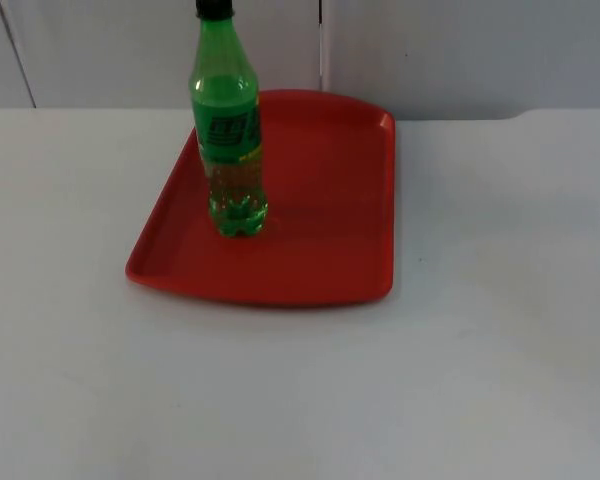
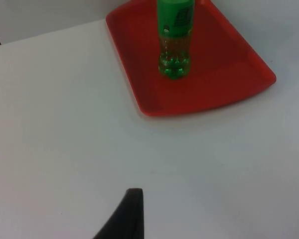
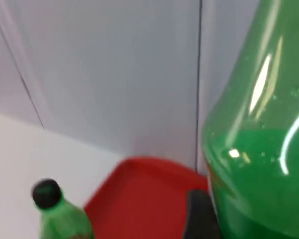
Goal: Place the bottle upright on the tray.
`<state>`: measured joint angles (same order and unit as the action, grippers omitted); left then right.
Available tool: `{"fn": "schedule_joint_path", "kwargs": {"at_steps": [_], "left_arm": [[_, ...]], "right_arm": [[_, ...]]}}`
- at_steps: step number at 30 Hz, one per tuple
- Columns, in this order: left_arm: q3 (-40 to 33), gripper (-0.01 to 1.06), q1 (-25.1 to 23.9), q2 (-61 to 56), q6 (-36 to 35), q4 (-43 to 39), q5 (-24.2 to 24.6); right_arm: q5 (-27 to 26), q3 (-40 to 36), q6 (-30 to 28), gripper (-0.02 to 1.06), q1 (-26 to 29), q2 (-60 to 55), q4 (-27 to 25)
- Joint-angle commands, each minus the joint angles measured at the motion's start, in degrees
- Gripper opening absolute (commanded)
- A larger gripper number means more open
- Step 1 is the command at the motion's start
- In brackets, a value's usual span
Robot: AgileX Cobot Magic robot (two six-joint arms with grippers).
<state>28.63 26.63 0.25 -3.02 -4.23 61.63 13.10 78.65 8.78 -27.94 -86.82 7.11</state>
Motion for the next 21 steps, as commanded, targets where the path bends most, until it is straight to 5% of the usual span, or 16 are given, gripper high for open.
{"fn": "schedule_joint_path", "kwargs": {"at_steps": [1,2,4,8,15,21], "left_arm": [[-0.29,1.05,0.27,-0.25,0.06,-0.34,-0.06],[-0.29,1.05,0.27,-0.25,0.06,-0.34,-0.06],[-0.29,1.05,0.27,-0.25,0.06,-0.34,-0.06],[-0.29,1.05,0.27,-0.25,0.06,-0.34,-0.06],[-0.29,1.05,0.27,-0.25,0.06,-0.34,-0.06],[-0.29,1.05,0.27,-0.25,0.06,-0.34,-0.06]], "right_arm": [[-13.1,-8.14,-0.68,0.0,-0.11,4.67,0.53],[-14.73,-10.36,-0.68,0.0,-0.11,5.29,0.53],[-26.98,-20.34,-1.22,0.0,-0.11,8.74,0.68],[-35.58,-28.2,-5.67,0.0,-0.11,9.47,0.68],[-34.34,-31.31,-6.77,0.0,-0.11,7.45,0.14],[-44.04,-31.31,-7.3,0.0,-0.11,7.09,0.14]]}}
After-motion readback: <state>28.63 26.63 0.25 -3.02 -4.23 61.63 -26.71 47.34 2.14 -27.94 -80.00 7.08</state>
